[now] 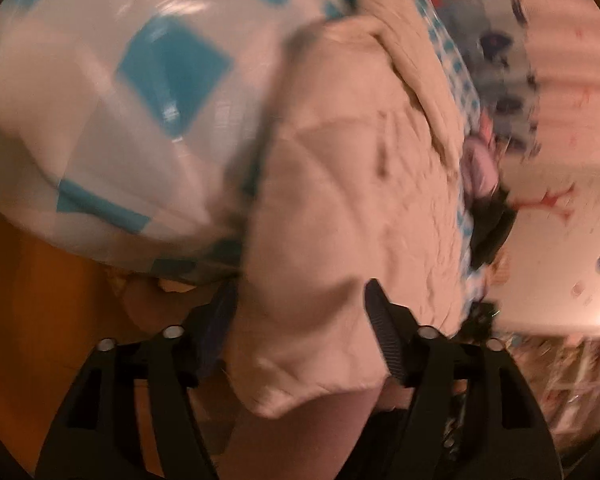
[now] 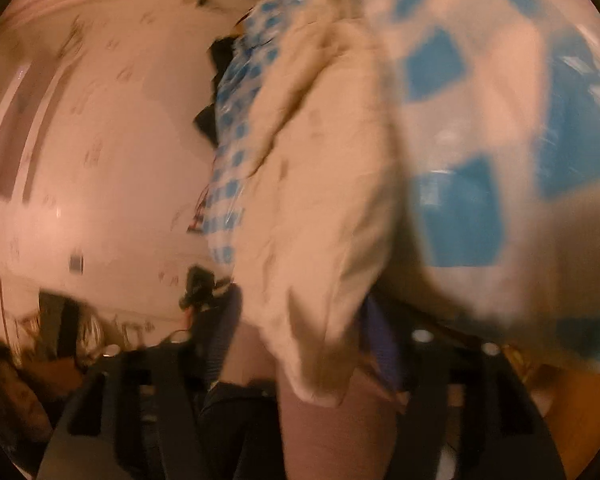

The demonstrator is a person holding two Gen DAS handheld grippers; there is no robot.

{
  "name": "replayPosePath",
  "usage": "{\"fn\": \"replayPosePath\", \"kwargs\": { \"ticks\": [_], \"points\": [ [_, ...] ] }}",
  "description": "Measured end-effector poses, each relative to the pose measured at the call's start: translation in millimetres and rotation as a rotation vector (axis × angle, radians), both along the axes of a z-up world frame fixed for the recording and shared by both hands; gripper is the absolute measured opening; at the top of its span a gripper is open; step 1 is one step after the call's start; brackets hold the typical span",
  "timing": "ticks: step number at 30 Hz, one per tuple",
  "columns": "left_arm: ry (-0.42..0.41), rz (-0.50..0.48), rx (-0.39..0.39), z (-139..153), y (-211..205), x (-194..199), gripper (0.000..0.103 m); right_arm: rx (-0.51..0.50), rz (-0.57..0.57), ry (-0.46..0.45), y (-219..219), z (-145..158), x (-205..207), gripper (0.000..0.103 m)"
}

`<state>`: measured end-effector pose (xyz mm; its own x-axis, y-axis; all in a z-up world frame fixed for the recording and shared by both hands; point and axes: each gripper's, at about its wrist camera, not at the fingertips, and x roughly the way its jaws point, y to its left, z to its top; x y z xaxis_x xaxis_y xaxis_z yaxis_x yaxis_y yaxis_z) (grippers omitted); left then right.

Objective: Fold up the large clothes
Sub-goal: 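Lift the hem with both grippers and fold it over toward the collar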

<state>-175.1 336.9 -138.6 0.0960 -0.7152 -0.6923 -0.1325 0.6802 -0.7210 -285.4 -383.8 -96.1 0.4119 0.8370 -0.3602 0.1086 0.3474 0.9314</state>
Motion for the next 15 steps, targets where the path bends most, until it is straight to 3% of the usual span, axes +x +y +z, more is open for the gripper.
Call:
{"fn": "replayPosePath", "kwargs": {
  "ticks": [2, 4, 9, 12, 15],
  "points": [
    [-0.024, 0.001, -0.092, -12, 4, -3, 0.08, 0.053, -0.007, 0.0, -4, -11, -4, 0.074],
    [-0.042, -0.012, -0.132, -20, 0, -6, 0.084, 0.065, 0.01, -0.005, -3, -13, -5, 0.081],
    [-0.058, -0.064, -0.25, -30, -21, -15, 0.086, 0.065, 0.045, 0.029, 7, -26, 6, 0.084],
    [-0.081, -0.105, -0.258, -29, -45, -17, 0.087, 0.086, 0.059, 0.025, 14, -29, 10, 0.084],
    [-0.084, -0.083, -0.229, -26, -56, -15, 0.087, 0.089, 0.078, 0.01, 22, -28, 15, 0.083]
  ]
}}
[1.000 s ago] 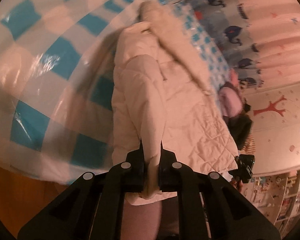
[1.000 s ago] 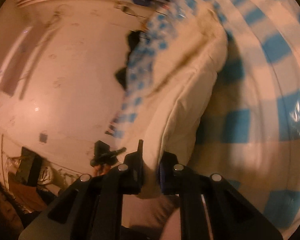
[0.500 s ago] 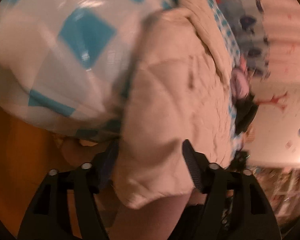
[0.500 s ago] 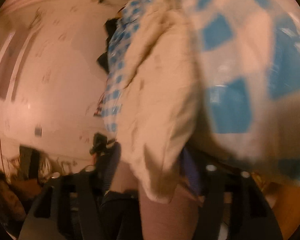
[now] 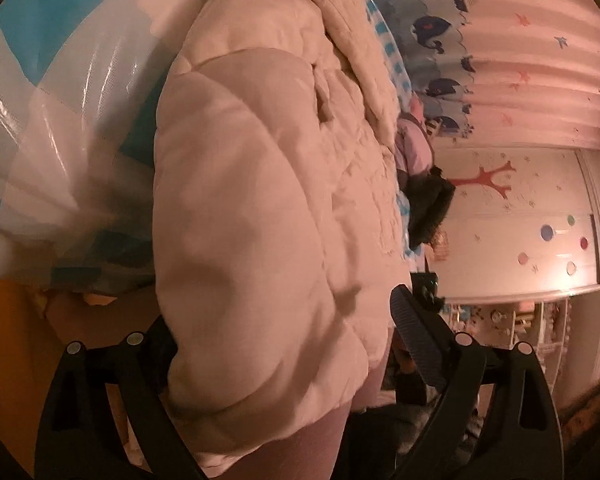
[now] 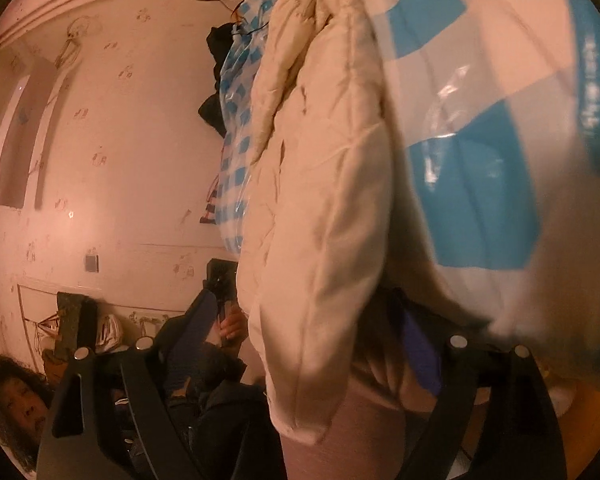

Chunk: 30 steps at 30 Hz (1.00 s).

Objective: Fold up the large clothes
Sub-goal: 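Lift the hem with both grippers and fold it over toward the collar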

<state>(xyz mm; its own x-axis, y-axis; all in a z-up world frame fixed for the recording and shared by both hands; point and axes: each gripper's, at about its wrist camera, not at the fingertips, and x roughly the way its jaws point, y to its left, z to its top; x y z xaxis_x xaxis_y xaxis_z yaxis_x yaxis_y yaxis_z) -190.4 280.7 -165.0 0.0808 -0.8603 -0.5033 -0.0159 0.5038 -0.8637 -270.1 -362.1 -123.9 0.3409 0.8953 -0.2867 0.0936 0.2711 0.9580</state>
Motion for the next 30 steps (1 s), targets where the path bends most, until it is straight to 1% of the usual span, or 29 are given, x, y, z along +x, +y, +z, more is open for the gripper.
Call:
{"fn": "replayPosePath", "kwargs": {
  "ticks": [1, 2, 3, 4, 5, 7, 8, 9, 10, 13, 15, 16, 18, 19, 21, 23, 24, 26, 27, 28, 30],
  "points": [
    [0.01, 0.023, 0.026, -1, -1, 1, 0.081, 0.005, -0.001, -0.006, 3, -1, 2, 0.081],
    [0.02, 0.043, 0.067, -1, -1, 1, 0.066, 0.008, -0.004, -0.013, 6, 0, 4, 0.059],
    [0.028, 0.043, 0.089, -1, 5, -1, 0.059, 0.02, 0.0, -0.019, 11, -2, 6, 0.044],
    [0.03, 0.05, 0.116, 1, 5, -2, 0.041, 0.019, -0.006, -0.019, 16, -2, 8, 0.024],
    [0.023, 0.054, 0.129, 5, 7, -3, 0.022, 0.021, -0.019, -0.04, 19, 0, 8, 0.02],
    [0.002, 0.08, 0.147, 22, 8, -7, 0.012, 0.04, -0.042, -0.087, 20, 12, 6, 0.016],
    [-0.029, 0.094, 0.153, 37, 8, -10, 0.009, 0.045, -0.049, -0.111, 21, 19, 5, 0.015],
    [-0.051, 0.101, 0.15, 49, 8, -10, 0.009, 0.049, -0.063, -0.149, 20, 31, 4, 0.015],
    [-0.089, 0.109, 0.138, 69, 8, -13, 0.008, 0.054, -0.078, -0.189, 19, 45, 2, 0.015],
    [-0.183, 0.093, 0.124, 119, 2, -22, 0.007, 0.072, -0.098, -0.29, 17, 85, -8, 0.015],
    [-0.233, 0.066, 0.111, 145, 3, -33, 0.007, 0.081, -0.088, -0.338, 15, 106, -20, 0.015],
    [-0.254, 0.037, 0.112, 156, 3, -40, 0.007, 0.076, -0.078, -0.354, 13, 113, -29, 0.015],
    [-0.256, -0.037, 0.117, 157, 7, -53, 0.008, 0.061, -0.048, -0.347, 10, 113, -46, 0.015],
    [-0.232, -0.071, 0.113, 149, 9, -57, 0.01, 0.052, -0.029, -0.322, 9, 105, -54, 0.018],
    [-0.157, -0.129, 0.117, 119, 15, -63, 0.018, 0.042, 0.009, -0.236, 8, 77, -66, 0.028],
    [-0.057, -0.154, 0.131, 77, 24, -67, 0.038, 0.051, 0.045, -0.142, 11, 42, -75, 0.065],
    [-0.017, -0.135, 0.119, 59, 31, -68, 0.043, 0.039, 0.044, -0.1, 11, 28, -79, 0.069],
    [0.015, -0.084, 0.078, 36, 41, -68, 0.058, 0.066, 0.028, -0.054, 11, 8, -82, 0.07],
    [0.028, -0.054, 0.053, 27, 47, -68, 0.062, 0.082, 0.017, -0.047, 11, 3, -82, 0.07],
    [0.031, -0.036, 0.039, 24, 50, -69, 0.067, 0.092, 0.012, -0.04, 12, -2, -82, 0.072],
    [0.034, -0.018, 0.01, 20, 47, -70, 0.072, 0.099, 0.019, -0.034, 16, -6, -78, 0.072]
  ]
}}
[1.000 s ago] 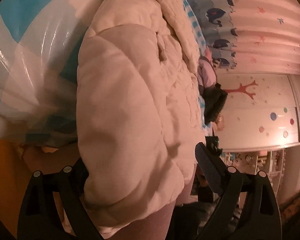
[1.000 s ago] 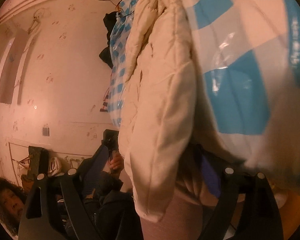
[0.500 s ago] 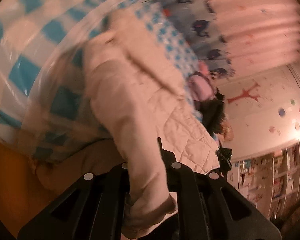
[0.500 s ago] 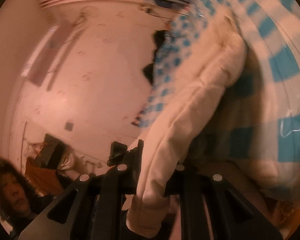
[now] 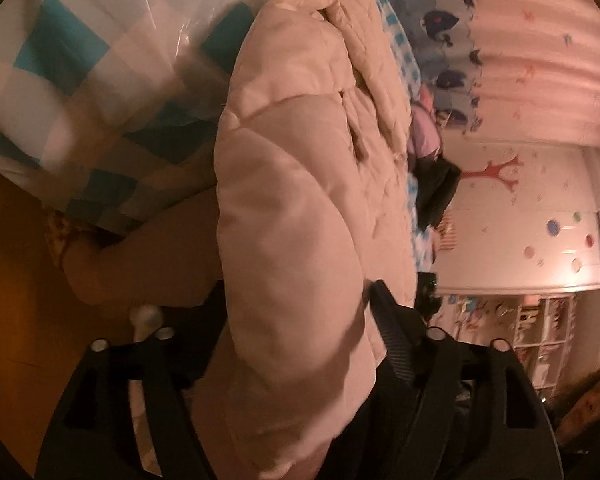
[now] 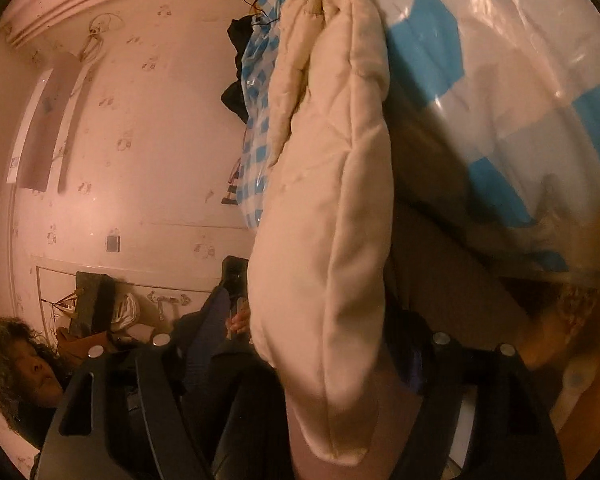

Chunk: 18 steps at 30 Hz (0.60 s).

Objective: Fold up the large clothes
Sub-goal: 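Lift the hem with both grippers and fold it over toward the collar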

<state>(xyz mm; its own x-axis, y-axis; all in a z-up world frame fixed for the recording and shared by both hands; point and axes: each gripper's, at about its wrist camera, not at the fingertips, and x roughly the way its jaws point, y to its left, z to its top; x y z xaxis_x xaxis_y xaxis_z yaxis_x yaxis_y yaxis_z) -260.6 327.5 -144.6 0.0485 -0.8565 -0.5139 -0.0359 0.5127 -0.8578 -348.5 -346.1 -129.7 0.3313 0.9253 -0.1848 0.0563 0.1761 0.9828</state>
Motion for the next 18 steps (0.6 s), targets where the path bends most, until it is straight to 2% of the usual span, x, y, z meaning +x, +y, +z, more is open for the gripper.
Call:
{"fn": "replayPosePath", "kwargs": {
  "ticks": [2, 3, 4, 5, 7, 8, 11, 14, 16, 18],
  "points": [
    [-0.01, -0.012, 0.023, 0, -12, 1, 0.074, 0.009, 0.009, -0.012, 5, 0, 4, 0.069],
    [-0.018, -0.012, 0.037, -1, -16, -1, 0.073, 0.006, 0.009, -0.031, 9, 2, 6, 0.06],
    [-0.029, -0.002, 0.045, -1, -19, -1, 0.06, 0.013, 0.006, -0.051, 13, 5, 8, 0.031],
    [-0.035, 0.005, 0.039, 1, -21, -2, 0.034, 0.006, -0.006, -0.064, 14, 7, 9, 0.023],
    [-0.059, 0.02, 0.047, 8, -24, -1, 0.017, 0.016, -0.037, -0.105, 17, 17, 7, 0.017],
    [-0.09, 0.025, 0.057, 18, -26, -3, 0.012, 0.028, -0.054, -0.141, 17, 26, 5, 0.017],
    [-0.186, 0.049, 0.03, 53, -26, -8, 0.009, 0.061, -0.084, -0.248, 21, 60, -1, 0.017],
    [-0.289, 0.066, -0.046, 88, -16, -18, 0.009, 0.11, -0.096, -0.331, 22, 85, -5, 0.017],
    [-0.332, 0.069, -0.093, 102, -9, -28, 0.009, 0.152, -0.11, -0.393, 20, 98, -13, 0.017],
    [-0.335, 0.07, -0.107, 104, -2, -36, 0.009, 0.176, -0.122, -0.41, 17, 99, -21, 0.017]
  ]
}}
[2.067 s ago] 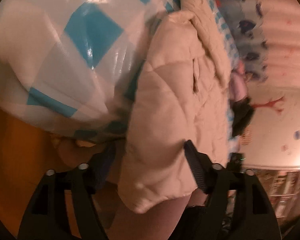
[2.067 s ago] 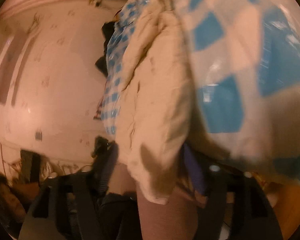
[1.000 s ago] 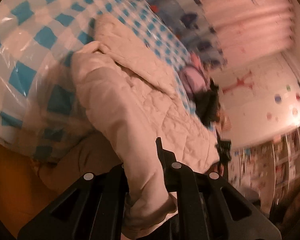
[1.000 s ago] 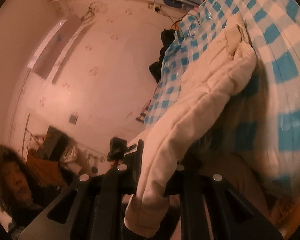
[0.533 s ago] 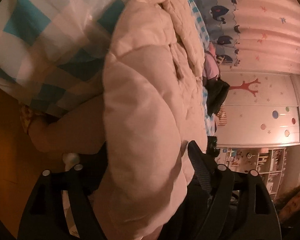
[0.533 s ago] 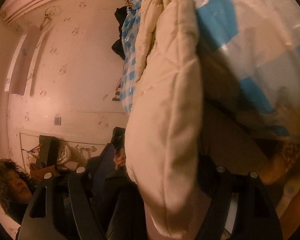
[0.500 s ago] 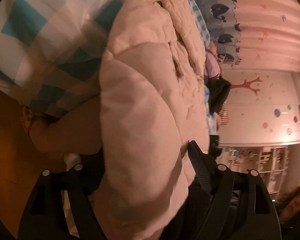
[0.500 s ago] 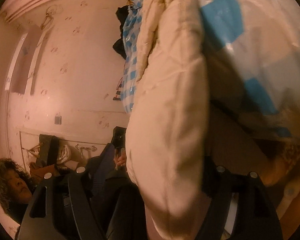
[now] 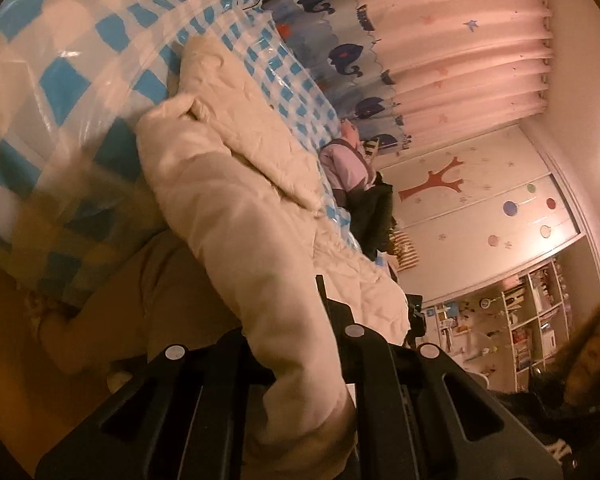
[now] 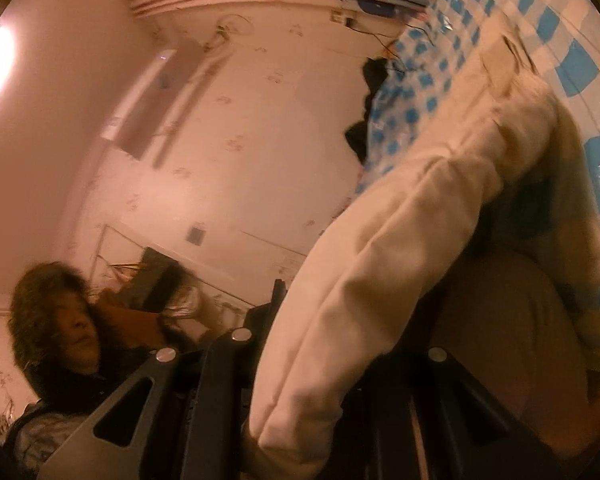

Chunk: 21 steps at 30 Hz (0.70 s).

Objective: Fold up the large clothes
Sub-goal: 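Lift the hem with both grippers and fold it over toward the collar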

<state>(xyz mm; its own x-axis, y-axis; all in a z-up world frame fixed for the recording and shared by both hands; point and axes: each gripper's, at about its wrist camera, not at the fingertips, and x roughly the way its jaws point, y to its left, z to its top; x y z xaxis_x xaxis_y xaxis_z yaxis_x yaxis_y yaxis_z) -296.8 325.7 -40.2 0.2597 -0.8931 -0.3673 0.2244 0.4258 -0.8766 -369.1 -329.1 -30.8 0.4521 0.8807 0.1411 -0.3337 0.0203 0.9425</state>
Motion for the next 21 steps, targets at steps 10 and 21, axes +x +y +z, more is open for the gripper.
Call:
{"fn": "replayPosePath", "kwargs": {
  "ticks": [10, 21],
  "points": [
    [0.065, 0.16, -0.161, -32, 26, 17, 0.009, 0.108, -0.036, -0.006, -7, -15, 22, 0.017],
    [-0.032, 0.273, -0.222, 53, -18, 183, 0.009, 0.123, -0.175, -0.038, -42, 38, 173, 0.017]
  ]
}}
